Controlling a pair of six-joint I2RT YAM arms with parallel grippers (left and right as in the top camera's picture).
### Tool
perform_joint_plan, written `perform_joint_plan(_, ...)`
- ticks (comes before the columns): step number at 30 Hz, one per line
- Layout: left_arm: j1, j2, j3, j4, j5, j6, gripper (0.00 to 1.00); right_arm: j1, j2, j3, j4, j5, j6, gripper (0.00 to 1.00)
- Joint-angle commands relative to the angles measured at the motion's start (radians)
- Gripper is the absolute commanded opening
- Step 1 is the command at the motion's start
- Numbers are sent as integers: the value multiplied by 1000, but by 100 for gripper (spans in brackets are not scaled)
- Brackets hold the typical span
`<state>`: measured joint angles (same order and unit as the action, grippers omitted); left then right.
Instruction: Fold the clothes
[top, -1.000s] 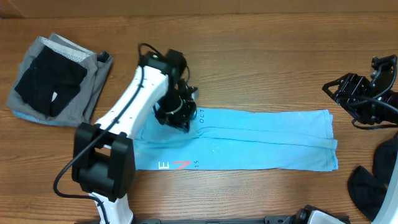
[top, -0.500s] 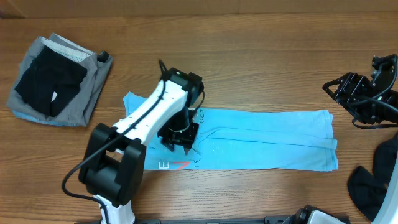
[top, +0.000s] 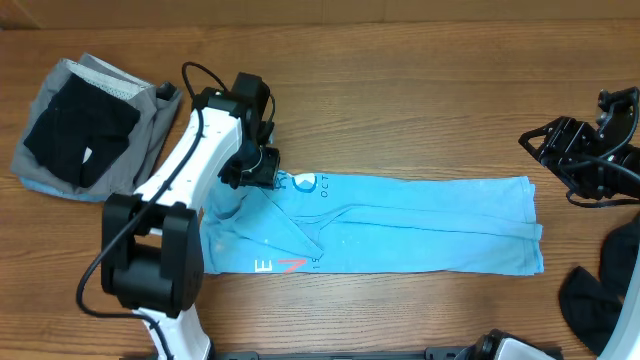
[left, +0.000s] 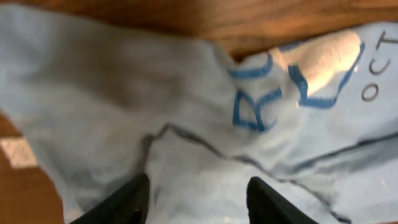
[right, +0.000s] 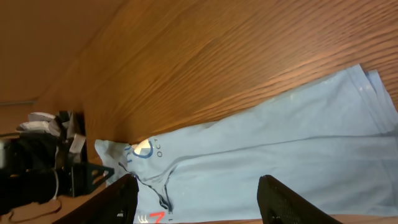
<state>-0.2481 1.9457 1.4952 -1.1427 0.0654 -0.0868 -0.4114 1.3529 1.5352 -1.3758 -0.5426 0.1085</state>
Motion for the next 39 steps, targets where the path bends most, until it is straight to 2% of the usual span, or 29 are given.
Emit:
perform_joint_plan(1,13,60,3,33,37,77,53,5,-3,-5,4,2,-1,65)
perform_joint_plan(5,13,113,3,36,43,114,52,5,-3,-5,-2,2,-1,65)
perform_joint_plan(7,13,130,3,37,34,114,48,5,-3,-5,-3,2,-1,65)
perform_joint_plan(13,13,145,4,39,32,114,24,5,-3,-5,-6,2,-1,65)
perform_joint_plan(16,13,145,6,7,32,114,5,5,-3,-5,-6,2,-1,65)
perform_joint_plan(24,14,145,85,-246,42,117,4,5,-3,-5,-6,3,-1,66)
perform_joint_plan(31,13,143,93,-433,217,111,4,5,-3,-5,-6,3,-1,65)
perform_joint_plan(34,9,141,92,-500,229,119,4,5,-3,-5,-6,3,-1,66)
perform_joint_plan(35,8,141,92,-516,228,126,6,5,-3,-5,-6,3,-1,65)
perform_joint_plan(37,5,141,92,-546,226,150,19,5,-3,-5,-6,3,-2,66)
perform_joint_plan(39,5,141,92,-547,217,152,23,5,-3,-5,-6,3,-5,66)
